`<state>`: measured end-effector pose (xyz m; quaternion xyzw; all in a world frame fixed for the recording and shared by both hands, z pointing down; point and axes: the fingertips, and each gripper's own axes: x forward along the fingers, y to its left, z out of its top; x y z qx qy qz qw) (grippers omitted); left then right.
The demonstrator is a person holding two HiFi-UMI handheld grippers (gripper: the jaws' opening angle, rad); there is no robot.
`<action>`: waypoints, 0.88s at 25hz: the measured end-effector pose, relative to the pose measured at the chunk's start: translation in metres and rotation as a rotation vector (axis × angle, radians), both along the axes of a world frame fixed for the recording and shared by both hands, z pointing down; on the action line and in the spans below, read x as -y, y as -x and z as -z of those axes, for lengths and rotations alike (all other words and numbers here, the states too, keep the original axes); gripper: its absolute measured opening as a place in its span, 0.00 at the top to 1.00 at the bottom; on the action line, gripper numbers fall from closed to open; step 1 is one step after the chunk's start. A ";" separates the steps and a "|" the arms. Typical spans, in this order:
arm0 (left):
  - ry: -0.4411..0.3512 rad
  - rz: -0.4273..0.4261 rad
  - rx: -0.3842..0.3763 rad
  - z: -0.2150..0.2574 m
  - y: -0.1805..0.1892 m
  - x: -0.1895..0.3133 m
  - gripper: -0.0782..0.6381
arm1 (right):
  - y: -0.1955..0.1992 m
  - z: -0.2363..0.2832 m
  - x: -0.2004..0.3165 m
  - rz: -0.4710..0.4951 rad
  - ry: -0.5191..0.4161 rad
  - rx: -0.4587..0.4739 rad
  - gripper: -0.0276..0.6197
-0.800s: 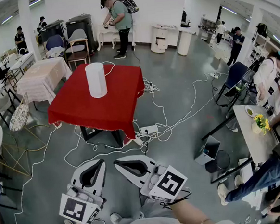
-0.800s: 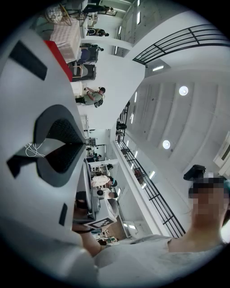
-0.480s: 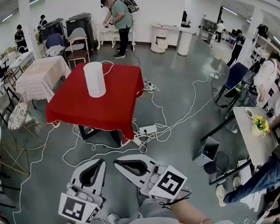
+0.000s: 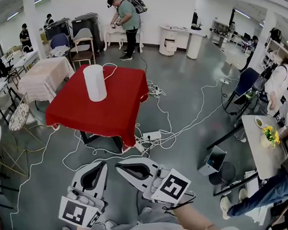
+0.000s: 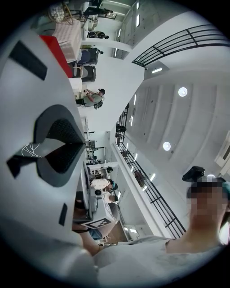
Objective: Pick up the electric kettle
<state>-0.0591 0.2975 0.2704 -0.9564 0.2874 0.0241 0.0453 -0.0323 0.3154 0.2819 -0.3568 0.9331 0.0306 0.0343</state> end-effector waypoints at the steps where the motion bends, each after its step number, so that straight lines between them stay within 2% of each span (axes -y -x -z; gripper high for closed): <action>1: -0.003 0.004 0.001 -0.001 -0.005 -0.002 0.88 | -0.005 -0.002 -0.002 0.010 0.002 -0.003 0.95; 6: -0.017 0.024 0.015 -0.006 -0.029 -0.009 0.88 | -0.030 -0.009 -0.005 0.032 0.024 0.009 0.95; 12: -0.002 0.032 0.040 -0.009 -0.035 -0.004 0.88 | -0.037 -0.012 -0.001 0.046 0.038 0.039 0.95; 22: 0.012 -0.028 0.023 -0.009 -0.039 0.039 0.88 | -0.041 -0.009 0.037 -0.014 0.044 0.035 0.95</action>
